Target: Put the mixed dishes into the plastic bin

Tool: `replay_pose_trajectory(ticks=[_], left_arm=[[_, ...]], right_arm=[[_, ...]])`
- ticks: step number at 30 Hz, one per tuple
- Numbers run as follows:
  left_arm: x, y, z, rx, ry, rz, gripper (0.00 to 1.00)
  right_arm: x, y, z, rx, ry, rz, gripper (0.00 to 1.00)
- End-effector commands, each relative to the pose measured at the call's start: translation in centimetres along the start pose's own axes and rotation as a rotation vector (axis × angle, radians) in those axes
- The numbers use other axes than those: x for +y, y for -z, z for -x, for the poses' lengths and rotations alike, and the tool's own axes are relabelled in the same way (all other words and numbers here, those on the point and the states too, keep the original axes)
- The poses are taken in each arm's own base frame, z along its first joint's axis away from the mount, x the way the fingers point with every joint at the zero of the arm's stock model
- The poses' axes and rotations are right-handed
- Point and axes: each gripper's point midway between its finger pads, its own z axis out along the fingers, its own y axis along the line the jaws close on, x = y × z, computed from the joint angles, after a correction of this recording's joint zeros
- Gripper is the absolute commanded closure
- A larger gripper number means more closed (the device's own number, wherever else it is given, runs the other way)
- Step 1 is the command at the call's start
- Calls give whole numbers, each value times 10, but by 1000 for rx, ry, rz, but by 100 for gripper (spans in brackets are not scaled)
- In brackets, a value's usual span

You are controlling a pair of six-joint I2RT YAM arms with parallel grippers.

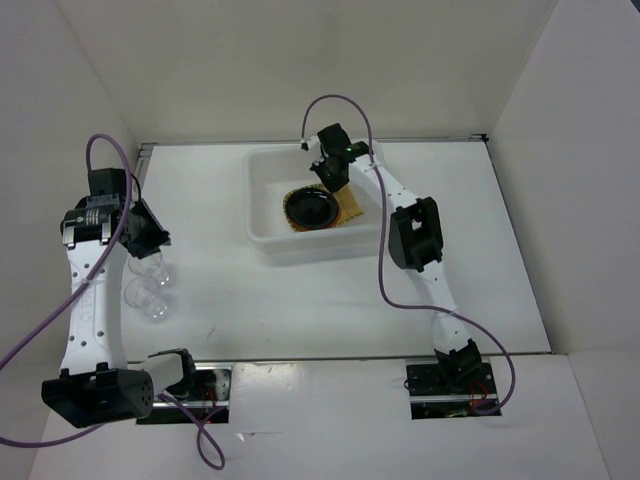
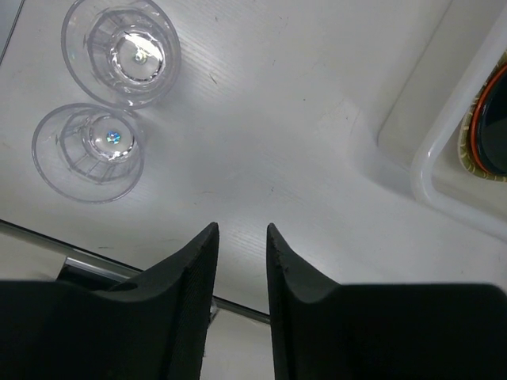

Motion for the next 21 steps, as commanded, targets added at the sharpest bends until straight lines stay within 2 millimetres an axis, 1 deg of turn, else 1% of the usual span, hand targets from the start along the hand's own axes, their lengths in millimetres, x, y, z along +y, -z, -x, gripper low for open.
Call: replay_pose_trajectory(ticks=[1,2,3,4,5,6,7,8,9,10,11,12,13,14,15,16,17,18,19,20,21], left_arm=[[7,5,0,-25,-12,18,61],[6,9,5,-44,-2,19,57],[10,12,7,-51,6,35,52],[13,19,13,-78,24,59,50],[14,25,15,-97,36,61,45],[17,29,14,-102,54,65,30],[16,29,14,-103,69,65,22],[19,29,10,-100,89,65,17],[25,28,7,-99,101,75,15],[27,24,0,-74,123,87,12],[30,22,-4,-64,134,90,9],[34,15,-7,-64,144,98,9],[35,11,-9,-59,153,100,9],[41,7,-9,-64,162,123,8],[46,1,-10,-64,182,144,8],[44,-2,-7,-66,193,143,8],[48,-9,-4,-65,208,155,6],[48,-12,-2,-64,217,151,6],[49,-20,-2,-46,242,157,6],[45,-24,4,-52,270,133,6],[49,-27,9,-58,304,136,6]], right_arm=[[-16,56,50,-138,-5,-77,100],[-21,66,62,-173,-7,-98,100],[-31,70,63,-176,-5,-126,100],[-34,85,73,-210,-6,-136,100],[-37,94,79,-227,-8,-153,97],[-38,102,83,-242,-9,-158,87],[-39,122,93,-283,-8,-155,79],[-36,129,92,-280,-6,-142,68],[-31,135,94,-296,-1,-113,45],[-28,150,97,-312,2,-97,39],[-22,151,91,-296,5,-70,36],[-16,155,91,-307,0,-35,32],[-11,160,87,-299,2,-17,32],[-8,163,86,-302,4,-2,32],[-3,161,80,-290,6,25,31],[0,164,79,-290,7,35,30],[1,173,80,-303,9,42,30],[4,175,78,-301,2,55,30],[9,174,73,-292,3,76,30],[11,175,72,-292,4,86,30],[12,181,73,-301,6,93,29]])
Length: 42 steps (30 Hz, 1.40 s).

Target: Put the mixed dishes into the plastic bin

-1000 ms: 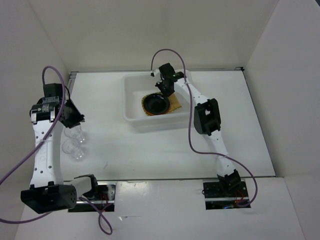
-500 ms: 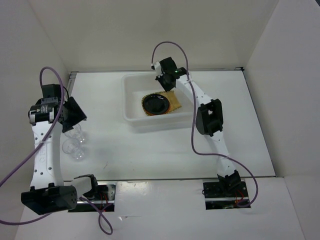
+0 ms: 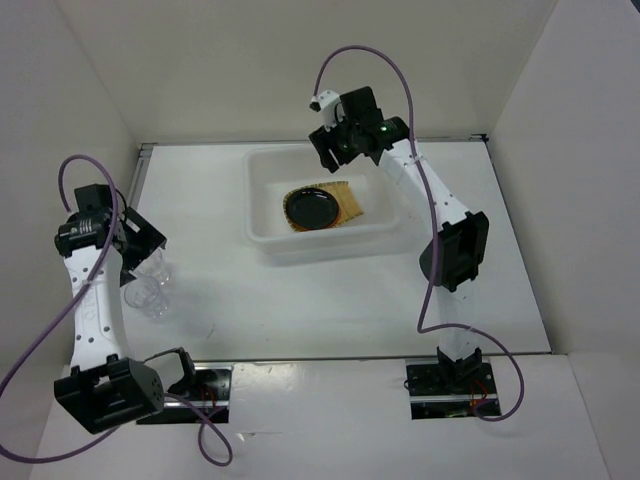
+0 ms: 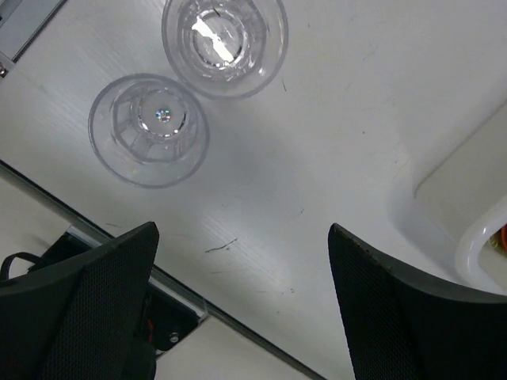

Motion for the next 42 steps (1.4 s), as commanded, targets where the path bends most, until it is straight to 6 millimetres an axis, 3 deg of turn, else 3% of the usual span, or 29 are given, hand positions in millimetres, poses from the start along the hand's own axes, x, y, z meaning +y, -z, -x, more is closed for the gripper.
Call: replay_pose_trajectory(ticks=[1,5,8,15,20,26,30,34,42], left_arm=[[-8,-14,25,-48,115,-27,6],[-5,-29,47,-79,207,-3,6],[3,-44,52,-60,247,49,6],[22,-85,43,5,338,106,6],[35,-97,46,5,334,150,12],[41,-121,19,76,323,145,16],[52,-131,15,91,343,159,17],[58,-133,14,96,345,160,24],[58,-141,24,84,332,137,47]], right_arm=[[20,5,-12,21,-20,91,29],[23,17,-11,10,-37,124,28],[21,16,-15,17,-45,131,28],[14,21,-23,28,-68,144,28],[11,23,-28,38,-76,140,28],[7,25,-30,39,-82,133,28],[3,28,-32,40,-88,126,27],[-2,31,-34,43,-93,110,27],[-4,38,-43,68,-87,88,27]])
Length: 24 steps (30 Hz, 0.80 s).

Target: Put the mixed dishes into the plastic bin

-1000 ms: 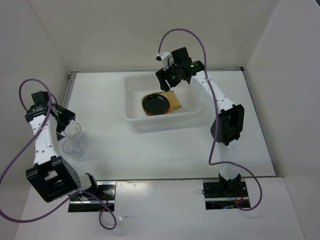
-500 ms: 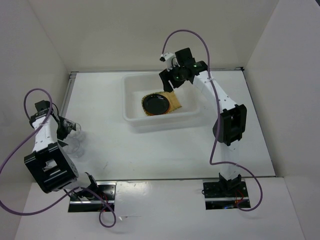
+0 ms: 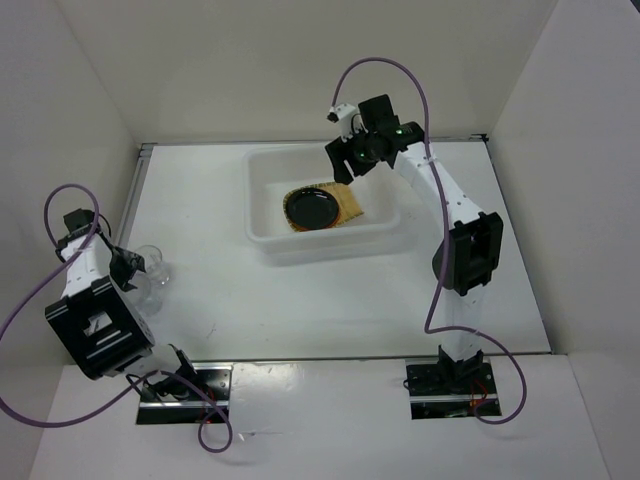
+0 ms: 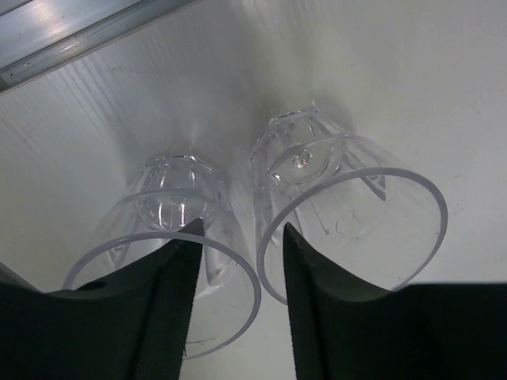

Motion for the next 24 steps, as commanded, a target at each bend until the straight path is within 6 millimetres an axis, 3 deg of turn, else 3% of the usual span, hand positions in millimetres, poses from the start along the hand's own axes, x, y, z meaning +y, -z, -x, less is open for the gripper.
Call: replay_pose_trajectory(ticks=[1,8,14,19,24], left_arm=[[-9,-2,11,-26,-15,-47,51],[-14,-3,9,-16,-25,-77,79],[-19,6,10,-25,-35,-112,83],[-23,12,10,-29,-36,-141,99],[-27,18,10,-34,-37,-167,100]], right_arm=[[0,30,10,-37,8,-31,27],[-3,35,1,-24,-2,-43,27],[-4,34,-3,-12,5,-50,27],[-4,34,-3,-12,5,-50,27],[-4,34,-5,-4,3,-47,26]])
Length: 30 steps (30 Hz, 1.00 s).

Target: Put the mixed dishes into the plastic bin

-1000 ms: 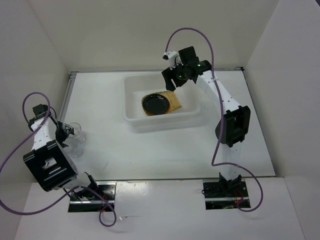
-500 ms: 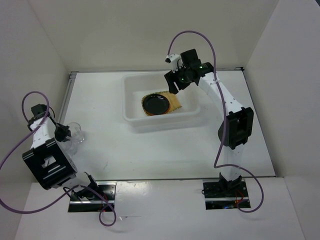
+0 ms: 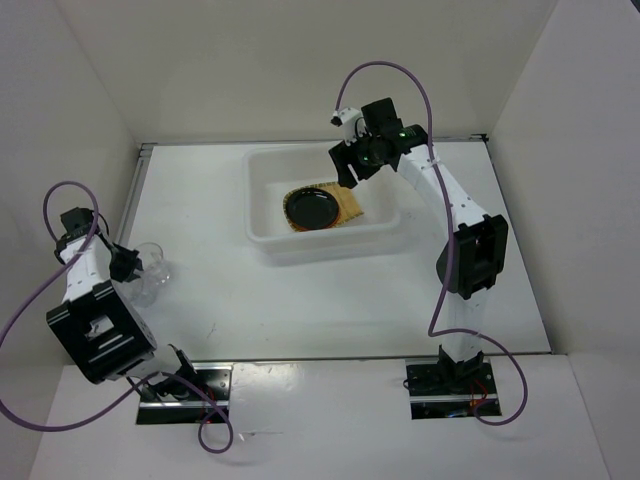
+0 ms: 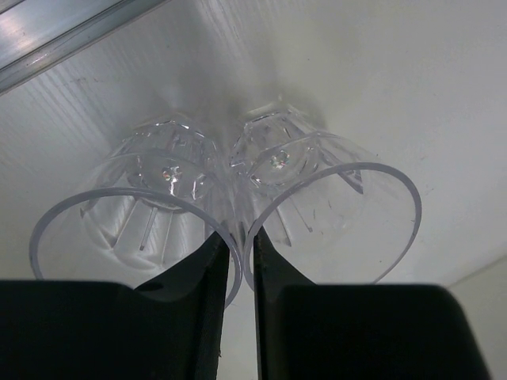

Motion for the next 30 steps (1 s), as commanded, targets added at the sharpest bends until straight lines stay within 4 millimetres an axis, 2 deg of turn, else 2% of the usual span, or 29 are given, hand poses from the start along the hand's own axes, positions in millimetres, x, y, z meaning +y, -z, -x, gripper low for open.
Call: replay_pose_trajectory(ticks=[1,5,7,8,10,16,20,21,23,24,27,30], left_arm=[[-12,11,5,-28,-3,-78,99],[-11,3,-7,8,-3,-95,91],[-17,0,-12,25,4,-138,90],[-14,-5,-20,49,16,-139,89],[-18,-6,-24,56,35,-168,89],[-30,-8,-38,85,42,-188,95],[-55,-10,-47,105,51,-227,96],[-63,-13,-56,130,32,-227,96],[-74,-17,-58,139,33,-220,96],[-85,-16,-52,120,26,-234,96],[-105,-21,-60,145,3,-244,96],[-137,-23,-66,161,-36,-274,96]], right_arm=[[-3,27,9,-34,20,-35,26],[0,26,8,-23,34,-36,26],[-2,26,7,-21,34,-45,26],[3,23,4,-9,37,-36,26],[2,27,6,-15,39,-47,26],[4,24,-5,10,34,-40,25],[5,26,-7,10,34,-40,25],[5,26,-7,10,34,-40,25],[5,26,-7,10,34,-40,25],[5,26,-7,10,34,-40,25],[6,28,-8,10,34,-40,25],[6,28,-8,10,34,-40,25]])
